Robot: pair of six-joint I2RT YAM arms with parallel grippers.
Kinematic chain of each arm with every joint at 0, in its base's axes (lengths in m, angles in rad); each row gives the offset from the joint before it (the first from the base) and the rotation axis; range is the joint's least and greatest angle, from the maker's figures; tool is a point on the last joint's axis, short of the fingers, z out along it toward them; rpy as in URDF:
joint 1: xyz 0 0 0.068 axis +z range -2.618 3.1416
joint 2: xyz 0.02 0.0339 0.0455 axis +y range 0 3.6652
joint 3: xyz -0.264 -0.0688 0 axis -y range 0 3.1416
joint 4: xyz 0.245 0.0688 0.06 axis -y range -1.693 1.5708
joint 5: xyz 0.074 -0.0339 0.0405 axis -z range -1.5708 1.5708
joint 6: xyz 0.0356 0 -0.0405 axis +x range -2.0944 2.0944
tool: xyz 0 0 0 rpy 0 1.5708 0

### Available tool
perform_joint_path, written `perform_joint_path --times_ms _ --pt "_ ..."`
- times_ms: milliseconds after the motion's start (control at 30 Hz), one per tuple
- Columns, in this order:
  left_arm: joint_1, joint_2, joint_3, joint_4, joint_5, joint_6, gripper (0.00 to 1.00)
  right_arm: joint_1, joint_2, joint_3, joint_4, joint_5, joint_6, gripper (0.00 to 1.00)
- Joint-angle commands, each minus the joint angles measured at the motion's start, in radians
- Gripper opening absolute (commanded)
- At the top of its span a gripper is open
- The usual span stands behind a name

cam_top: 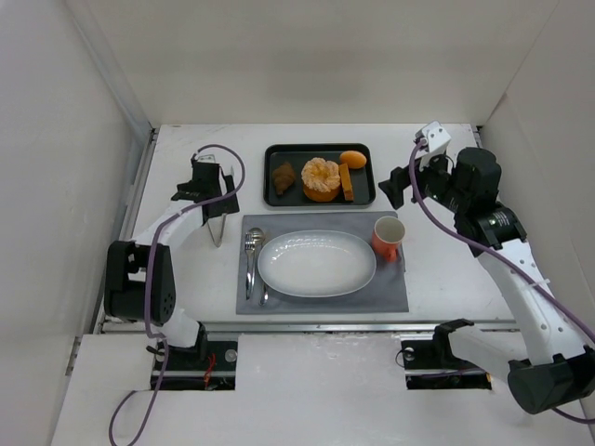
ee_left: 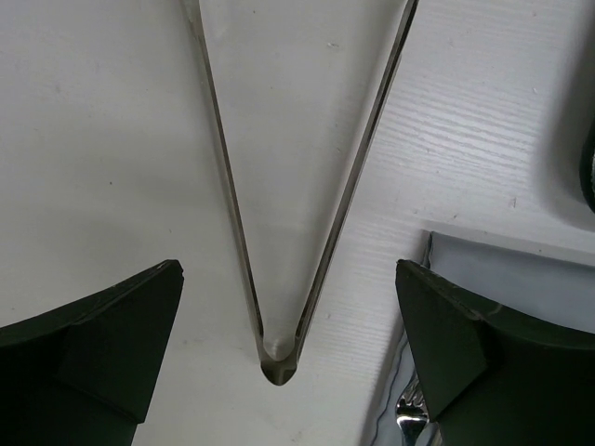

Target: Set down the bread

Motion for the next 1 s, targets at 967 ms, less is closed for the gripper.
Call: perform_joint_path --times_ms 967 --pt "0.073 0.201 0.075 -0.003 0.147 0.095 0.82 -0.002 -0.055 -0.005 0.035 -0.029 -0.008 1.0"
